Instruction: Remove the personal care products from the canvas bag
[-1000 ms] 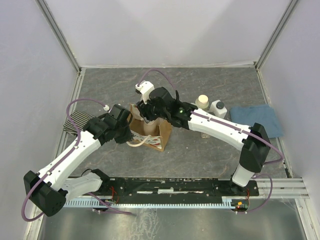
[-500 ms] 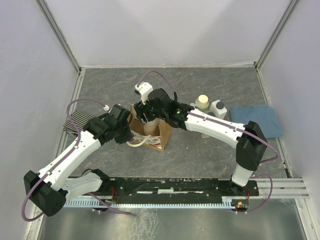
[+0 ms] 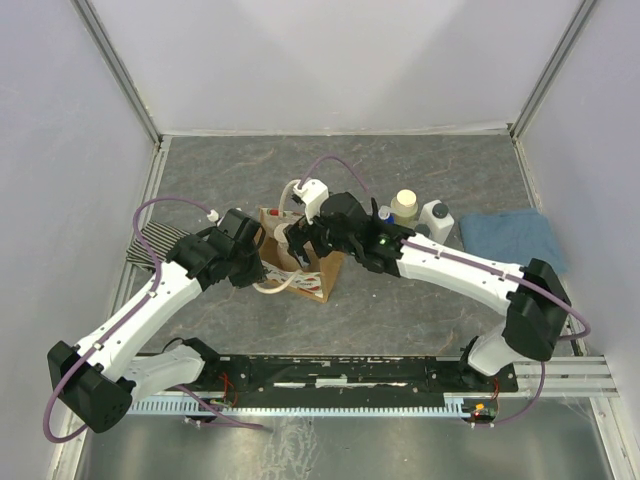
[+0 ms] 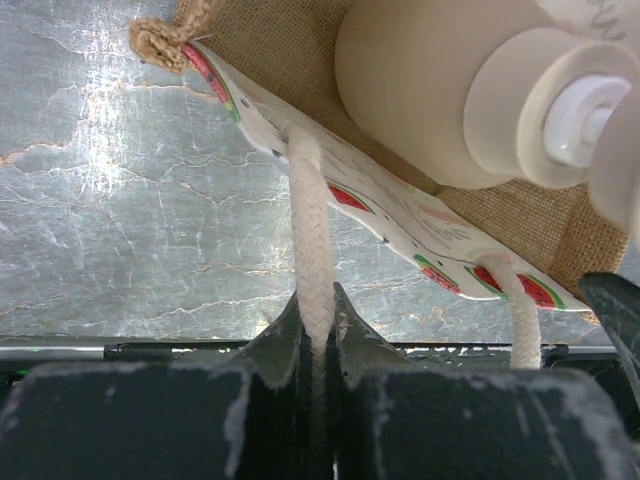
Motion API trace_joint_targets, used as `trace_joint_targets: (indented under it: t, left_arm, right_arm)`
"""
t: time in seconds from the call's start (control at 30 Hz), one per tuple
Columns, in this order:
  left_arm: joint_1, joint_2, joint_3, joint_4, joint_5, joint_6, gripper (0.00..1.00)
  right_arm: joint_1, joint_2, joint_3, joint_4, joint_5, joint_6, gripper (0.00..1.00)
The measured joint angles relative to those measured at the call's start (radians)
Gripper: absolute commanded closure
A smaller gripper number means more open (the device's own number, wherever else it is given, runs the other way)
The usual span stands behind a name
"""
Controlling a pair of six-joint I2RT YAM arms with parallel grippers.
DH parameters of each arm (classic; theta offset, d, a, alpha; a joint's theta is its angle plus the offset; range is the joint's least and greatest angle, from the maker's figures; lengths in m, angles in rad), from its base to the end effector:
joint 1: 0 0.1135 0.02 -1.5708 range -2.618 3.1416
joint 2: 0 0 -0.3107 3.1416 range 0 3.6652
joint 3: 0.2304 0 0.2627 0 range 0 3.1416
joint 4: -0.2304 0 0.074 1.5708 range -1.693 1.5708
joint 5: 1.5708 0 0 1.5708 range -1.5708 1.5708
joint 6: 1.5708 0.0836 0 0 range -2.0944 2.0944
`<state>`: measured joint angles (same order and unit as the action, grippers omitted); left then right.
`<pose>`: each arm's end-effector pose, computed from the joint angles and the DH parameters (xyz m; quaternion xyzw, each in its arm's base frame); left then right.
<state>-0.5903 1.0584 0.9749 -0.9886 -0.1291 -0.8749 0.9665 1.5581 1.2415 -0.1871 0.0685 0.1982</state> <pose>0.1743 -0.1038 0.2850 -0.1529 0.9550 -0.1182 0.2249 0.2409 0.3388 0.3256 -0.3063 0.8043 0.2549 0.4407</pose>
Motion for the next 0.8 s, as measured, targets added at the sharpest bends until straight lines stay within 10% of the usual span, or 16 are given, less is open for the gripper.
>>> trace_joint_targets:
  t: [0.8]
  left_arm:
    - [0.000, 0.004, -0.004, 0.003, 0.000, 0.000, 0.94]
  right_arm:
    - [0.006, 0.197, 0.106, 0.018, -0.003, 0.022, 0.04]
